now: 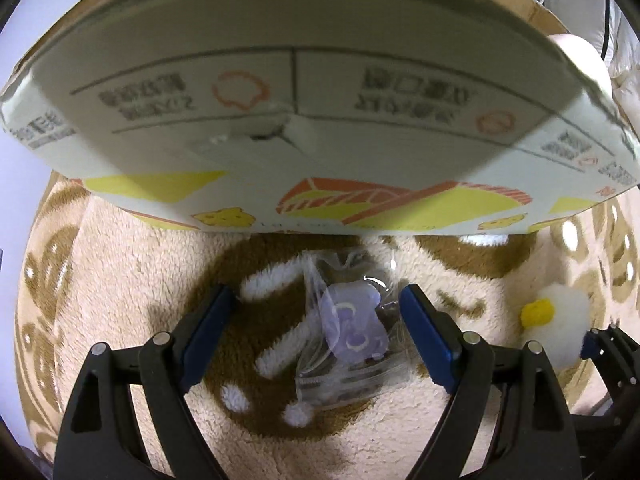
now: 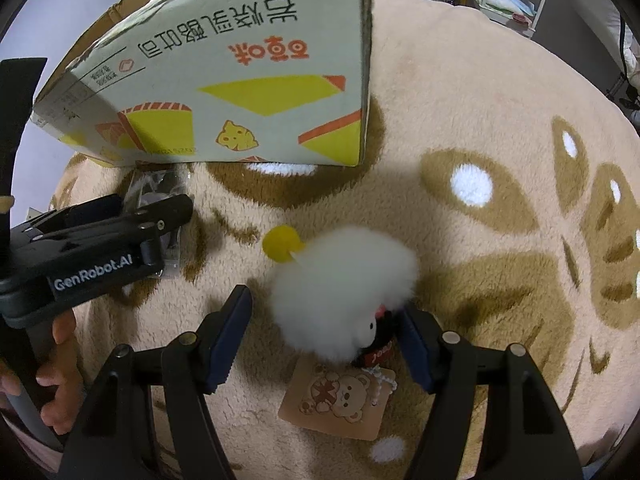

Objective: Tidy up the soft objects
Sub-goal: 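Grasp the clear bag with the left tool while the right tool grasps the white fluffy chick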

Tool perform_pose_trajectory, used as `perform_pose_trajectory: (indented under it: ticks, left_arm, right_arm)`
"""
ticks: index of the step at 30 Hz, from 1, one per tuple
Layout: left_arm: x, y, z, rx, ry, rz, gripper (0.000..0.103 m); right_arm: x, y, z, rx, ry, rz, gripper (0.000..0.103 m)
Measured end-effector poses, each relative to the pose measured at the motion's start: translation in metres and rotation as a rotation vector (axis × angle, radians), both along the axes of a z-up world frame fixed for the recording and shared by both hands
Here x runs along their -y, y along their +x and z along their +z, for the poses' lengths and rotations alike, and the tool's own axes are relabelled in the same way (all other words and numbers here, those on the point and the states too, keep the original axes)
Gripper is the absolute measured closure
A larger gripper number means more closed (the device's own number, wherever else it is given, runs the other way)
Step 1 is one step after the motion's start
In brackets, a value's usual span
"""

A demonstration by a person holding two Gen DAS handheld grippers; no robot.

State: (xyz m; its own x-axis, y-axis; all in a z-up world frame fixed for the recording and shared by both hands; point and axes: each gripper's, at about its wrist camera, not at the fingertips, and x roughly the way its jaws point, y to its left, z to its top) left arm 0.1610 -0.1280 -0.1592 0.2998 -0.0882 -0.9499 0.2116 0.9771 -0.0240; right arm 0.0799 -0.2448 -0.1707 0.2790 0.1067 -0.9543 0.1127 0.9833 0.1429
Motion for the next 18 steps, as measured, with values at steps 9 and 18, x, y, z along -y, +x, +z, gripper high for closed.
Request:
perform_pose_trajectory:
  ticks: [9,18]
  left_arm:
    - [-0.002,-0.014,-0.011,0.016,0.021,-0.009,0.018]
    - [0.003,-0.025,-0.019,0.021,0.034,-0.017,0.02]
  right_arm:
    - [0.0,-0.009,-0.005,0.001,0.055,-0.032,0.029]
    - [0.005,-0.01,-0.004,0.003,0.056,-0.052,0.044]
